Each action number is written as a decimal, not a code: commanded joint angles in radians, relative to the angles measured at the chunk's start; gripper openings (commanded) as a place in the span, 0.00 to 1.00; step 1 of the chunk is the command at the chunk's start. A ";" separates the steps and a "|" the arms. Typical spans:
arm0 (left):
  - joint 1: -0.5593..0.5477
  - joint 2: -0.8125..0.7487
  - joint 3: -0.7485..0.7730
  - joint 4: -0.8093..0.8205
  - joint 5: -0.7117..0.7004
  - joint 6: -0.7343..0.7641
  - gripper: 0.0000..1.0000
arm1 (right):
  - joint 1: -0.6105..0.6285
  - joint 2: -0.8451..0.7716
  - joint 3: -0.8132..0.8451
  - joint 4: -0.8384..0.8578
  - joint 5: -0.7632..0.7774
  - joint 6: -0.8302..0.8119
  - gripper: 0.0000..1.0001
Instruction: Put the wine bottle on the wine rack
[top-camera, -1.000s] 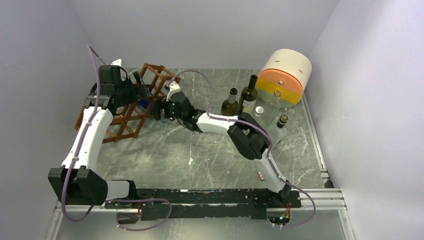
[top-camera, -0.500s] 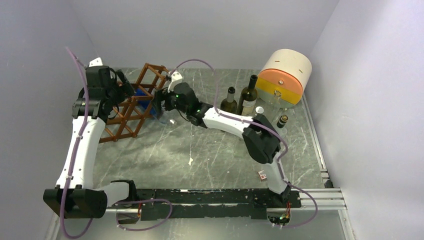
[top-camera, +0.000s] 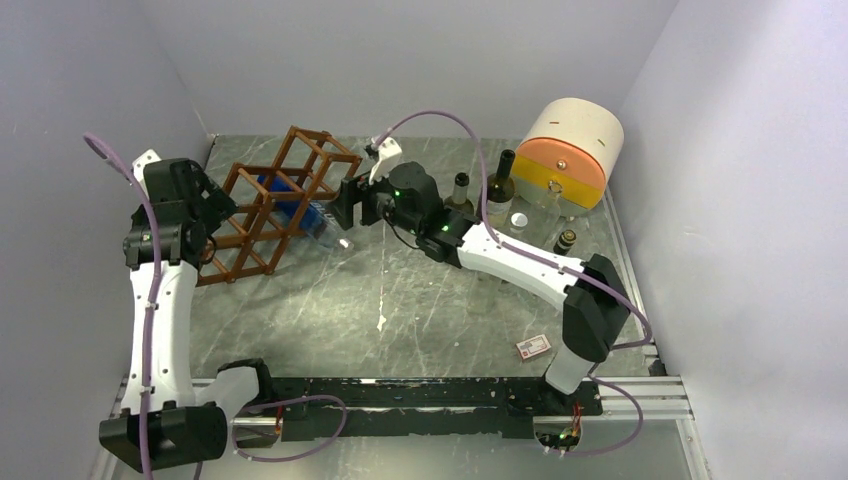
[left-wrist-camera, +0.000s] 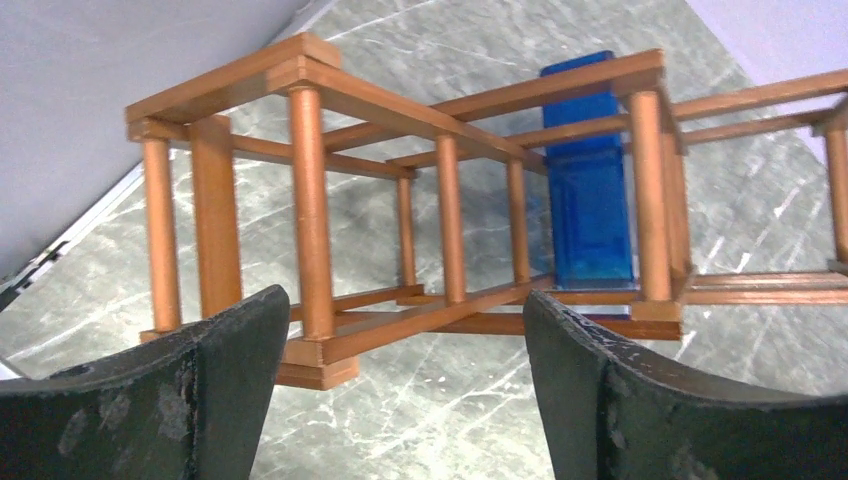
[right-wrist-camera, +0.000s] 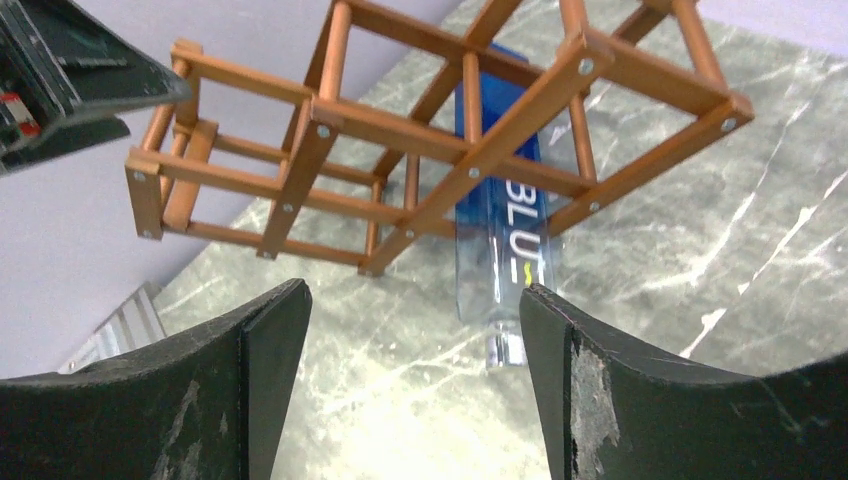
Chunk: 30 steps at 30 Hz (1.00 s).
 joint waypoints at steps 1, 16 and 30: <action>0.030 -0.020 -0.025 -0.046 -0.076 -0.025 0.87 | 0.001 -0.056 -0.040 -0.050 -0.052 0.013 0.80; 0.059 0.035 -0.074 0.007 0.109 -0.052 0.47 | -0.001 -0.165 -0.070 -0.117 0.077 -0.059 0.78; 0.059 0.124 -0.054 0.164 0.386 -0.051 0.34 | -0.010 -0.214 -0.030 -0.242 0.312 -0.058 0.77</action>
